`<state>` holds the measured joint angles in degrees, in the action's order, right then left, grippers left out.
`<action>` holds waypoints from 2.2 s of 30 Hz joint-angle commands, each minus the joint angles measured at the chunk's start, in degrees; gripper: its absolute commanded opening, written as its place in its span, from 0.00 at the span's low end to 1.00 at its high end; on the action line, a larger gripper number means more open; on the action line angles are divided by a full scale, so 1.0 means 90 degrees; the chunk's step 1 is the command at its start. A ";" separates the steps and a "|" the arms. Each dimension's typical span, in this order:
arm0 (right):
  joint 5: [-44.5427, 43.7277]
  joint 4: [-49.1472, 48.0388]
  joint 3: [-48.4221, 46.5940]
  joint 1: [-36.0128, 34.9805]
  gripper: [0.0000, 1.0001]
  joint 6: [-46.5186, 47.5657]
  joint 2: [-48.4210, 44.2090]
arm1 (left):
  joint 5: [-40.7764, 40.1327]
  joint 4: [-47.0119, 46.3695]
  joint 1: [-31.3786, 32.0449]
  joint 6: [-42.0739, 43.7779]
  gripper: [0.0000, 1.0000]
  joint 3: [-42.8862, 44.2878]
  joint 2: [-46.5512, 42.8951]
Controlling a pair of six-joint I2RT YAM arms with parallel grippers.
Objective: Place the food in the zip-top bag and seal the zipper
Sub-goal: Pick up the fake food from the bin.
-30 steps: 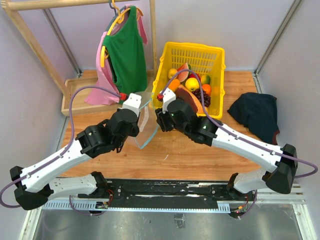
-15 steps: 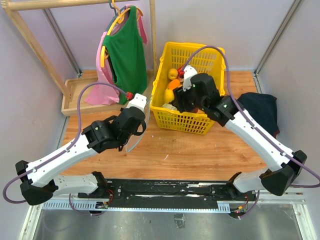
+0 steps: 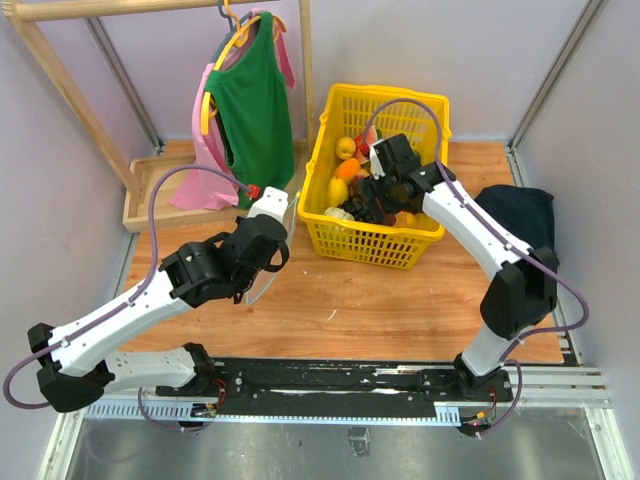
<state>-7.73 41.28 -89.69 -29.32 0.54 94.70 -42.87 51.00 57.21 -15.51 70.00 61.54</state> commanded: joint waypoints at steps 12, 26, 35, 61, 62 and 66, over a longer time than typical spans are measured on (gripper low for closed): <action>-0.0191 0.1419 -0.0895 0.0143 0.82 0.0741 0.1599 | -0.0138 -0.0655 0.0020 0.0062 0.01 -0.0336 -0.0308; -0.1173 0.1360 -0.0847 0.0094 0.71 0.0874 0.1564 | -0.0114 -0.0734 -0.0038 0.0092 0.01 -0.0417 -0.0348; -0.1787 0.1088 -0.0595 0.0140 0.43 0.0980 0.1246 | -0.0090 -0.0734 -0.0059 0.0092 0.00 -0.0434 -0.0373; 0.0090 0.0881 -0.0770 0.0280 0.01 0.0443 0.0107 | -0.0317 -0.1524 -0.0077 0.0162 0.00 -0.0927 -0.0692; 0.0178 0.0937 -0.0805 0.0266 0.01 0.0396 0.0015 | -0.0361 -0.1616 -0.0077 0.0199 0.01 -0.1003 -0.0762; 0.0374 0.1118 -0.0916 0.0153 0.01 0.0206 -0.0426 | -0.0365 -0.1989 -0.0078 0.0360 0.00 -0.1240 -0.1070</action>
<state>-8.23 49.28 -95.74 -27.62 5.63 94.72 -44.07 38.98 56.75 -13.82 60.27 55.05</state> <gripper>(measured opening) 0.229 0.014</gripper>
